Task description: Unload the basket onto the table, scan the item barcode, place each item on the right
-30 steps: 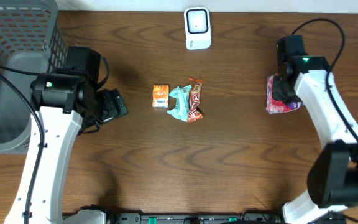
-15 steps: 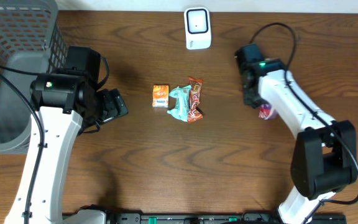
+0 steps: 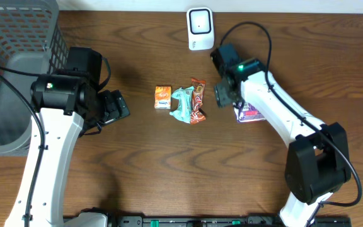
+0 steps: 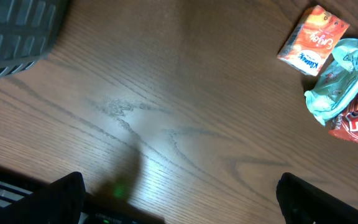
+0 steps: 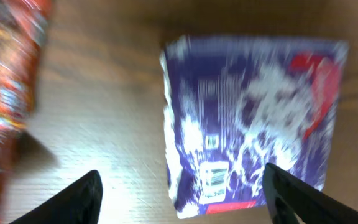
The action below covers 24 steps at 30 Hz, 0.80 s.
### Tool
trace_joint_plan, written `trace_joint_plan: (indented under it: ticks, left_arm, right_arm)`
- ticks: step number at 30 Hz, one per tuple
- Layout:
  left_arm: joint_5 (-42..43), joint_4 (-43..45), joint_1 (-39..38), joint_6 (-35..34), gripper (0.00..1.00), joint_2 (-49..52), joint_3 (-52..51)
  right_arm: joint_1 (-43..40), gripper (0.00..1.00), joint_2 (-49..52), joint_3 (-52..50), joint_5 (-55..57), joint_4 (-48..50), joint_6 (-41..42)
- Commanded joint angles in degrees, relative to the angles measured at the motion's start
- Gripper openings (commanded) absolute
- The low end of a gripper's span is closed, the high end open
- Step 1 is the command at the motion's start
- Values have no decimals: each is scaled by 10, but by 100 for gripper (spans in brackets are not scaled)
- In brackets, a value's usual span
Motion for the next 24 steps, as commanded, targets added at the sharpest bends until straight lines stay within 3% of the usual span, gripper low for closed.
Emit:
trace_joint_plan:
  ticks: [1, 6, 14, 22, 24]
  left_arm:
    - [-3, -2, 2, 2, 98, 3, 2]
    - [-3, -2, 2, 2, 98, 3, 2]
    - [-3, -2, 2, 2, 98, 3, 2]
    - [-3, -2, 2, 2, 98, 3, 2]
    - [-3, -2, 2, 2, 98, 3, 2]
  right_arm:
    - [-8, 82, -1, 57, -7, -7, 0]
    - [-48, 98, -1, 116, -7, -38, -4]
    - [-160, 99, -1, 116, -17, -73, -42]
    - [-306, 99, 0, 93, -336, -72, -173]
    - [-331, 99, 0, 79, -369, -64, -180]
